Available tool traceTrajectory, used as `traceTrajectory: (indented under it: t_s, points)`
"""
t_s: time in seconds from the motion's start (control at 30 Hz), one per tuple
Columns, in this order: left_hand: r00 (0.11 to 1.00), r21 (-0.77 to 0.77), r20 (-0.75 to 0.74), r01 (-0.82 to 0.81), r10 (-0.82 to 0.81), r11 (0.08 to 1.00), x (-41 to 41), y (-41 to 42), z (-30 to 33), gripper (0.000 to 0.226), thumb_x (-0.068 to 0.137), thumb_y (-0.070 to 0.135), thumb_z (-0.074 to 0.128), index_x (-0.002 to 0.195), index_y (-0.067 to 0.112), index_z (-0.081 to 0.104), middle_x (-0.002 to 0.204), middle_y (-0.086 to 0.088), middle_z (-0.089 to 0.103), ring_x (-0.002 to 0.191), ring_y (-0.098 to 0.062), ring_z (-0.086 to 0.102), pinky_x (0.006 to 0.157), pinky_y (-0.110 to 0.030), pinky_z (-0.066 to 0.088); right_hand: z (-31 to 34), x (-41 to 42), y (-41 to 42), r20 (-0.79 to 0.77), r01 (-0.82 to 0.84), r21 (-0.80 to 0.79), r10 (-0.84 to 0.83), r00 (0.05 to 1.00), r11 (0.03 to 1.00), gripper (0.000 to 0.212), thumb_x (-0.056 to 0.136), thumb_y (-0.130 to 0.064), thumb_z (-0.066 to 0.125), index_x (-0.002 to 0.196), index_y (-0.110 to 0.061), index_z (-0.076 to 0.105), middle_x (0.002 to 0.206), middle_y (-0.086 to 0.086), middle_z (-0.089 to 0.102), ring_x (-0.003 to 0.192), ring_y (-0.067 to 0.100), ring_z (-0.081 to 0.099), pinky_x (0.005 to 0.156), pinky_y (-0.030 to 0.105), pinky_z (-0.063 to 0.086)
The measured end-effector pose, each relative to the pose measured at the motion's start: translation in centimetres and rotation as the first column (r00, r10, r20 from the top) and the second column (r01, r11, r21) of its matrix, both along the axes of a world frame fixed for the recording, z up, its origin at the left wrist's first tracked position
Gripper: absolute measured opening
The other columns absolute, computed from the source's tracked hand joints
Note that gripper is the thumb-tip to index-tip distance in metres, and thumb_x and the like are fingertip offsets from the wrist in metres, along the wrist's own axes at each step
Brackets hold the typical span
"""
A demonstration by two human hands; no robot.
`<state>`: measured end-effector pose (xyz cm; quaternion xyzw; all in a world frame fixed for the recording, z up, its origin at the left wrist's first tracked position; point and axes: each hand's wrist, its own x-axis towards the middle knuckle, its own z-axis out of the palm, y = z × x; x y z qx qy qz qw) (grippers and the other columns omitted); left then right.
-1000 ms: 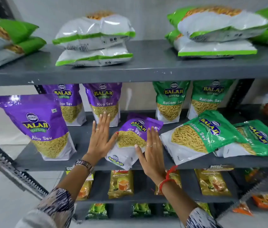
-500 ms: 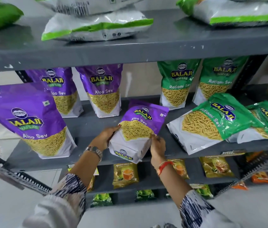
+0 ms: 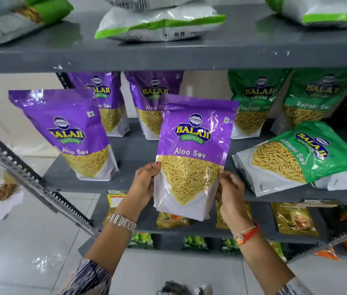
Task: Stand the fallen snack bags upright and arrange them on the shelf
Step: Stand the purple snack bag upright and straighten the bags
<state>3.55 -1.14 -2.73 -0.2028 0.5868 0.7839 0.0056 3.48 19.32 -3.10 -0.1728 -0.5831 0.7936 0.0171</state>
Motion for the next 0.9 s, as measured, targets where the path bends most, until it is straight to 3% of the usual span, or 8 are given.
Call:
traceTrajectory:
  t_s: [0.17, 0.27, 0.43, 0.63, 0.77, 0.83, 0.9]
  points:
    - [0.993, -0.013, -0.122, 0.003, -0.005, 1.0, 3.2, -0.3, 2.7, 0.018, 0.089, 0.008, 0.047, 0.075, 0.011, 0.058, 0.06, 0.005, 0.069, 0.054, -0.01, 0.064, 0.049, -0.019, 0.051, 2.9, 2.0, 0.5, -0.118, -0.059, -0.026, 0.055, 0.991, 0.998, 0.023, 0.092, -0.007, 0.048, 0.076, -0.02, 0.058, 0.081, 0.004, 0.059, 0.079, 0.02, 0.054, 0.063, 0.03, 0.042]
    - [0.988, -0.022, -0.151, -0.019, 0.015, 1.0, 4.2, -0.6, 3.2, 0.022, 0.091, 0.01, 0.047, 0.071, 0.013, 0.057, 0.058, 0.006, 0.067, 0.051, -0.007, 0.061, 0.047, -0.017, 0.048, 3.1, 2.8, 0.3, -0.155, -0.088, -0.018, 0.084, 0.984, 0.996, 0.026, 0.092, -0.005, 0.045, 0.076, -0.022, 0.057, 0.081, 0.003, 0.057, 0.075, 0.017, 0.053, 0.058, 0.024, 0.043]
    - [0.986, -0.085, -0.159, -0.054, 0.04, 0.995, 4.4, -1.0, 3.5, 0.022, 0.093, 0.008, 0.044, 0.074, 0.015, 0.055, 0.052, 0.01, 0.065, 0.047, -0.005, 0.059, 0.043, -0.017, 0.046, 2.6, 1.9, -0.9, -0.16, -0.094, -0.014, 0.09, 0.983, 0.996, 0.027, 0.092, -0.002, 0.044, 0.077, -0.021, 0.057, 0.082, 0.003, 0.057, 0.077, 0.016, 0.053, 0.069, 0.031, 0.043]
    - [0.979, -0.114, -0.144, -0.158, 0.141, 0.981, 1.8, -1.9, 2.9, 0.023, 0.093, 0.004, 0.042, 0.077, 0.014, 0.055, 0.052, 0.01, 0.068, 0.05, -0.005, 0.063, 0.046, -0.016, 0.049, 1.8, -1.3, -3.5, -0.218, -0.127, 0.038, 0.132, 0.967, 0.991, 0.025, 0.093, -0.004, 0.046, 0.078, -0.022, 0.055, 0.079, 0.0, 0.062, 0.074, 0.011, 0.057, 0.08, 0.04, 0.047]
    - [0.964, -0.151, -0.17, -0.233, 0.207, 0.961, -0.9, -2.9, 3.4, 0.027, 0.094, 0.002, 0.042, 0.074, 0.016, 0.052, 0.043, 0.015, 0.06, 0.048, -0.001, 0.053, 0.05, -0.016, 0.043, 1.8, -4.2, -5.0, -0.276, -0.162, 0.068, 0.175, 0.945, 0.984, 0.022, 0.094, -0.007, 0.044, 0.08, -0.021, 0.054, 0.081, 0.002, 0.062, 0.074, 0.012, 0.059, 0.08, 0.039, 0.045]
    - [0.962, -0.135, -0.156, -0.244, 0.223, 0.96, -1.9, -3.6, 3.0, 0.026, 0.094, 0.005, 0.042, 0.074, 0.018, 0.053, 0.052, 0.012, 0.063, 0.062, -0.01, 0.053, 0.062, -0.026, 0.043, 1.7, -5.4, -6.0, -0.307, -0.182, 0.081, 0.199, 0.931, 0.98, 0.02, 0.096, -0.009, 0.042, 0.083, -0.02, 0.053, 0.083, 0.003, 0.061, 0.075, 0.01, 0.061, 0.075, 0.032, 0.047]
    - [0.961, -0.116, -0.159, -0.246, 0.226, 0.962, -2.7, -4.3, 2.3, 0.026, 0.094, 0.005, 0.04, 0.075, 0.019, 0.053, 0.06, 0.008, 0.066, 0.065, -0.011, 0.056, 0.067, -0.03, 0.045, 1.8, -6.2, -6.9, -0.325, -0.184, 0.076, 0.199, 0.925, 0.98, 0.021, 0.097, -0.009, 0.041, 0.082, -0.02, 0.051, 0.082, 0.001, 0.061, 0.066, -0.002, 0.061, 0.065, 0.02, 0.047]
